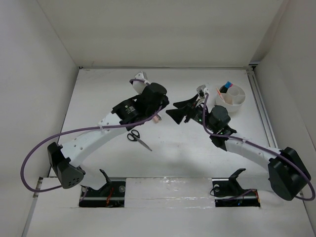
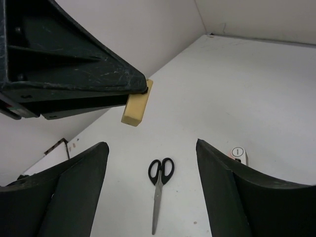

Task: Sort the stationery into containers
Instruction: Place the stationery in the storage box.

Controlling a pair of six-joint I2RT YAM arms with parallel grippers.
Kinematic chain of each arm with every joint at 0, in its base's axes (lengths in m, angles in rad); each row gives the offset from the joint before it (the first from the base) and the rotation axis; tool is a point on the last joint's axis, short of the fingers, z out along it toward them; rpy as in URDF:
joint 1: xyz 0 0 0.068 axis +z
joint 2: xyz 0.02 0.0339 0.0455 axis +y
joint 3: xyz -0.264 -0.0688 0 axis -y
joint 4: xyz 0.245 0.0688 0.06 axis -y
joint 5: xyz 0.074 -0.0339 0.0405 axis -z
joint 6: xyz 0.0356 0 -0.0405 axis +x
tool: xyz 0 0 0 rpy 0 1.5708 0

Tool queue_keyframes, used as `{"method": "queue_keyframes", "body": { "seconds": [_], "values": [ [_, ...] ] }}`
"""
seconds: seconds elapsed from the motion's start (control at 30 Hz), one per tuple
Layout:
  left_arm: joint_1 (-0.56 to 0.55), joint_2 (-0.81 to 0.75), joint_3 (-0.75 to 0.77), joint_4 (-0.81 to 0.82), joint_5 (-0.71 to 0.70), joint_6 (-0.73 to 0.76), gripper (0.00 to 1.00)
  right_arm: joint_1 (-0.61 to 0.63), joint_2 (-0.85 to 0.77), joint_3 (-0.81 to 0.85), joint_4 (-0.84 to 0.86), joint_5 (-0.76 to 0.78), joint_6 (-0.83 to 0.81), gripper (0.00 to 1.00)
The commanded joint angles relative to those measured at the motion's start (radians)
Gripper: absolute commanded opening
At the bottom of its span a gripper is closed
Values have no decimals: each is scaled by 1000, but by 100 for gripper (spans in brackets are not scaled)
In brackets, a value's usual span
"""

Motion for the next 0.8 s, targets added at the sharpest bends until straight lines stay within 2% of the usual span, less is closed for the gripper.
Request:
{"method": "queue_keyframes", "body": {
  "seconds": [0.0,0.07,0.27,0.33,0.4,0.47,0.57,0.6,0.77],
  "values": [
    [5,-31,-15,35,14,16,0,10,7,47,138,28,25,77],
    [5,-31,-25,45,14,16,0,10,33,69,148,28,34,72],
    [5,-22,-25,45,23,16,0,10,56,87,181,-17,52,71],
    [5,-22,-25,54,32,16,0,10,65,87,181,-17,53,67],
    [5,-22,-25,66,44,25,0,10,76,87,192,-7,53,58],
    [5,-22,-34,75,44,25,0,1,85,87,204,-7,63,57],
    [5,-13,-34,75,53,25,0,1,105,98,214,-17,74,49],
    [5,-13,-43,75,53,25,0,1,105,98,214,-17,74,43],
    [5,-13,-52,75,63,25,0,1,125,107,256,-26,94,33]
  ]
}}
